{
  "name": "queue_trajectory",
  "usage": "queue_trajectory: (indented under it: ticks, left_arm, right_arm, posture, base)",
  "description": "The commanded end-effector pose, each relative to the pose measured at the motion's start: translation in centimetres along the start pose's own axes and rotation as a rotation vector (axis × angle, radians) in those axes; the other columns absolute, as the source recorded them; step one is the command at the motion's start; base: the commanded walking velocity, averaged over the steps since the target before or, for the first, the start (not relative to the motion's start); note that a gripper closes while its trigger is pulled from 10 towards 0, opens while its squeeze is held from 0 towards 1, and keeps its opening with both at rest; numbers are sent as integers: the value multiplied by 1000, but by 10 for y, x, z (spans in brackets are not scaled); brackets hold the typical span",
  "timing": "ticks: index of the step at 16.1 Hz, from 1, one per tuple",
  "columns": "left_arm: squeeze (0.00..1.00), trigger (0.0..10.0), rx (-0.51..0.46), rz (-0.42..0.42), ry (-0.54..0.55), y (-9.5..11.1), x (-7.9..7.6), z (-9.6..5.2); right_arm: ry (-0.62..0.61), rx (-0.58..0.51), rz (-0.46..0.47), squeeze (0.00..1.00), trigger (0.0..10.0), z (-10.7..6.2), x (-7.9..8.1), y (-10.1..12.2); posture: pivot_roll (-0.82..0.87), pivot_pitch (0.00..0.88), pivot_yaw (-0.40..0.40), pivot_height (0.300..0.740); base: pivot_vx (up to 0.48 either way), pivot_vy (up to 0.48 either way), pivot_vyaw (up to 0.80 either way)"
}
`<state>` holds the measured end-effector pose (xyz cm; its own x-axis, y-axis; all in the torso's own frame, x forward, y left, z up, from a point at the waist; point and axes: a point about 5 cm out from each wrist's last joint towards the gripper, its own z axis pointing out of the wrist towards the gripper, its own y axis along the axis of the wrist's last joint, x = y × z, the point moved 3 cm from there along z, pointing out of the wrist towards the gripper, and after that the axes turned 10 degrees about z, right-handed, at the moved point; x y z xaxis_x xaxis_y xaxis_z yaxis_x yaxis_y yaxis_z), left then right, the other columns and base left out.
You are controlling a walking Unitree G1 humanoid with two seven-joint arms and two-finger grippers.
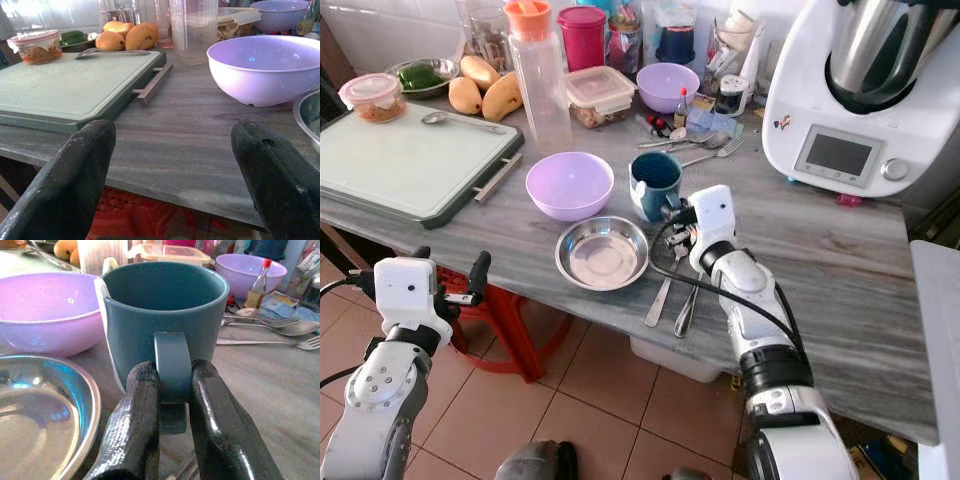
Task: Setting the table
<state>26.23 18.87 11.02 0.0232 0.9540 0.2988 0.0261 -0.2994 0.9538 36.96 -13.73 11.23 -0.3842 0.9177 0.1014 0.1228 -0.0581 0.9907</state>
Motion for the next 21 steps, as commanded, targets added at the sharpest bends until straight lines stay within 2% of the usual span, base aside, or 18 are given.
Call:
queue_trajectory:
  ticks: [1, 7, 8, 9, 13, 17, 21]
  left_arm:
    - [0, 10000, -15, 2, -4, 6, 1, -1]
    - [0, 10000, -15, 2, -1, 6, 0, 2]
    - [0, 10000, -16, 2, 0, 7, 0, 2]
    - [0, 10000, -16, 2, 0, 7, 0, 3]
    - [0, 10000, -17, 1, -1, 7, -1, 4]
    - [0, 10000, -15, -3, -3, 6, -3, 6]
    - [0, 10000, -15, -10, -2, 5, -6, 10]
  right_arm:
    - [11, -22, -3, 0, 10000, 3, -2, 7]
    - [23, -4, 7, 0, 10000, 7, -4, 0]
    - [24, -5, 12, 678, 10000, 8, -5, 0]
    - [21, -3, 9, 1000, 10000, 8, -6, -1]
    - [-6, -18, -9, 1000, 10000, 7, -10, -1]
    - [-56, -94, -33, 1000, 10000, 4, -18, 15]
    - [-68, -150, -55, 1000, 10000, 4, -18, 29]
  posture:
    - [48, 54, 1, 740]
    - [52, 50, -3, 740]
    - [51, 48, -2, 740]
    - [51, 47, -2, 740]
    - [49, 44, -5, 740]
    - [40, 28, -5, 740]
    - [30, 7, -9, 740]
  base:
    - [0, 0, 0]
    - [0, 0, 0]
    - [0, 0, 0]
    - [0, 0, 0]
    - [0, 0, 0]
    - [0, 0, 0]
    - [0, 0, 0]
